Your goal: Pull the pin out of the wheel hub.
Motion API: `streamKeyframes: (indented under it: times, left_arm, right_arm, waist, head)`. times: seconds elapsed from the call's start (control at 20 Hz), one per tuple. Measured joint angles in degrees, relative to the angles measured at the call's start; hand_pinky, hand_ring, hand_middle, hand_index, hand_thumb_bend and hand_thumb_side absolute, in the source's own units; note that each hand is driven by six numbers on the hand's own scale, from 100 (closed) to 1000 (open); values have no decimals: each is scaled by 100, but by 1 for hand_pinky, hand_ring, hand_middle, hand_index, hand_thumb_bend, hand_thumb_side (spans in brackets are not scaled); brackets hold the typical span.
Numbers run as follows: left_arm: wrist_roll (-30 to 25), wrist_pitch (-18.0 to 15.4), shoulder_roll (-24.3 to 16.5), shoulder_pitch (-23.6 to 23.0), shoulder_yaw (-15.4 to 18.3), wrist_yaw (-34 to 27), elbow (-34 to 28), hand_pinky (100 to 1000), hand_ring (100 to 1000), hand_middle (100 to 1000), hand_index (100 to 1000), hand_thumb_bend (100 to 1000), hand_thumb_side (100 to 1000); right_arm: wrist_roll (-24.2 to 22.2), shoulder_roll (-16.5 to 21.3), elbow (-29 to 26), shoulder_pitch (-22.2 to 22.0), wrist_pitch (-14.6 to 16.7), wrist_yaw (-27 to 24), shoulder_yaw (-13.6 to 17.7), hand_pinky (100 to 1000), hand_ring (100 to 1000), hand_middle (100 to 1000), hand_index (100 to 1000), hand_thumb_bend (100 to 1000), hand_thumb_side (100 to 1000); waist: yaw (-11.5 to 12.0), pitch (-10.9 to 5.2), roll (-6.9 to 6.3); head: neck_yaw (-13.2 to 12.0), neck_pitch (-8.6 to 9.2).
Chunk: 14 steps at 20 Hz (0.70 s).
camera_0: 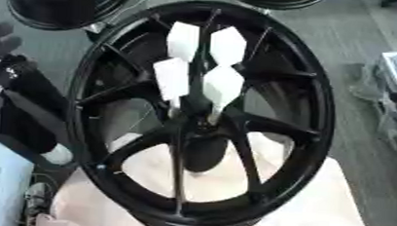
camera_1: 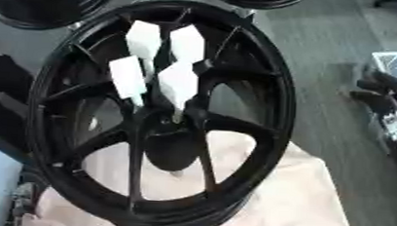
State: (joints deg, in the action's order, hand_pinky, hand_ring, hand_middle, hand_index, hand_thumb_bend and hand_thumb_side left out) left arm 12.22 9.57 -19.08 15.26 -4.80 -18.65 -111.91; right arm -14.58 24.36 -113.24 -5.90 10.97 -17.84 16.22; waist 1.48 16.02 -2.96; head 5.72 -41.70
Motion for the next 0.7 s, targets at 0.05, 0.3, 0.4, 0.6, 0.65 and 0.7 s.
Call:
streamKeyframes:
  times: [0.05,0.3,0.4,0.6,0.65,0.7]
  left_arm:
    - [1,0,0,-10,0,0,1,706,901,850,744,152,826]
    - [4,-3,-6,-20,0,0,5,705,902,850,744,149,822]
    - [11,-10,-10,-42,1,2,10,705,902,850,744,148,822]
    - [16,-13,-66,-85,2,6,60,704,902,850,743,145,826]
    - [16,-13,-82,-102,2,8,71,704,902,850,743,145,826]
    - [16,-14,-108,-116,2,11,73,704,902,850,743,145,827]
  right_arm:
    - [-11,152,0,-30,143,-73,4,1000,842,825,924,100,529]
    - [-73,1287,-1,-133,906,-510,69,1000,853,840,930,100,507]
    - [-77,1807,-2,-138,1029,-755,69,1000,855,841,931,100,497]
    - [-45,2729,5,104,960,-1221,66,1000,857,843,930,100,475]
    - [-46,2930,52,215,923,-1322,59,1000,857,843,930,100,468]
    - [-57,3118,136,335,899,-1417,39,1000,856,842,929,100,461]
  waist:
    - [-13,-13,3]
    - [-59,-74,65]
    - [-62,-101,89]
    - [-37,-120,153]
    - [-17,-132,166]
    - [3,-138,178]
  head:
    - [4,-3]
    - [39,-44]
    - [50,-54]
    - [90,-91]
    - [99,-102]
    - [114,-106]
